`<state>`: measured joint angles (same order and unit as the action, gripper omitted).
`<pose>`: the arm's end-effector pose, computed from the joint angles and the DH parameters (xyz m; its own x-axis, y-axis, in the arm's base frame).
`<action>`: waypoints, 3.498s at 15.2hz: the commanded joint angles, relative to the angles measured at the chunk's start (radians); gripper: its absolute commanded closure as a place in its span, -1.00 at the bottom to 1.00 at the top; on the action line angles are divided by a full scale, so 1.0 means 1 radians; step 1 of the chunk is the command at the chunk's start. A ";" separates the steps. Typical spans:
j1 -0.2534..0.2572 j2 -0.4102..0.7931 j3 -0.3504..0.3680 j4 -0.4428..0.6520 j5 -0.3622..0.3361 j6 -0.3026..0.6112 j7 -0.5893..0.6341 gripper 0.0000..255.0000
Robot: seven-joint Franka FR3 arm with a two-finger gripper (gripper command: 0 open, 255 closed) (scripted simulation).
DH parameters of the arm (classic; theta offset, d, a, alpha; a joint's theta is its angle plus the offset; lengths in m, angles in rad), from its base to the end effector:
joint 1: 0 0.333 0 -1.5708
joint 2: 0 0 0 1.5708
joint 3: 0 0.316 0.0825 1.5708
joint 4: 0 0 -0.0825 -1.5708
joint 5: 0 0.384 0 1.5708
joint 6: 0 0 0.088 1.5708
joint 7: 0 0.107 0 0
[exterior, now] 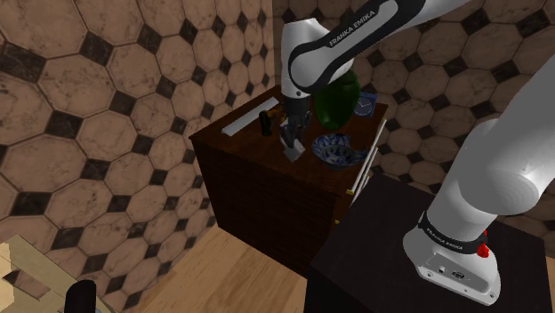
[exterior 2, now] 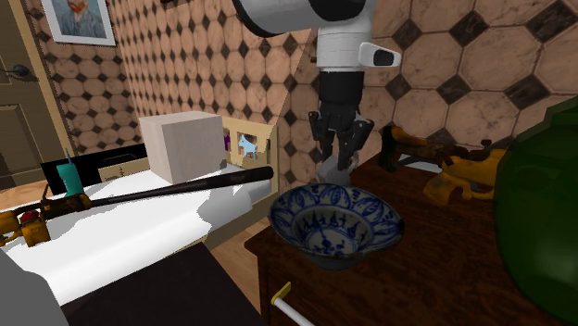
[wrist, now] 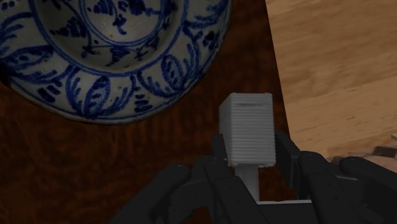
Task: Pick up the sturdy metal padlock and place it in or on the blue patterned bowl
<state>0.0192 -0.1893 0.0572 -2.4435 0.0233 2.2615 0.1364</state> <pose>0.4588 0.0357 0.3739 0.9971 -0.0757 0.0060 -0.0757 -0.9971 -0.0082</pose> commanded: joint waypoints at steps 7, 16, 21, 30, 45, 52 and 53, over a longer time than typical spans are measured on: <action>0.000 -0.057 -0.002 0.059 0.001 -0.116 -0.001 1.00; 0.000 -0.101 -0.004 0.142 0.002 -0.243 -0.001 1.00; -0.010 -0.182 -0.022 0.101 -0.001 -0.284 -0.027 1.00; -0.070 -0.517 -0.116 -0.141 -0.055 -0.377 -0.147 1.00; -0.087 -0.518 -0.144 -0.331 -0.078 -0.188 -0.168 1.00; -0.087 -0.515 -0.144 -0.337 -0.078 -0.179 -0.168 1.00; -0.087 -0.515 -0.144 -0.337 -0.078 -0.179 -0.168 1.00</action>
<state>-0.0675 -0.7040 -0.0869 -2.7804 -0.0548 2.0825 -0.0314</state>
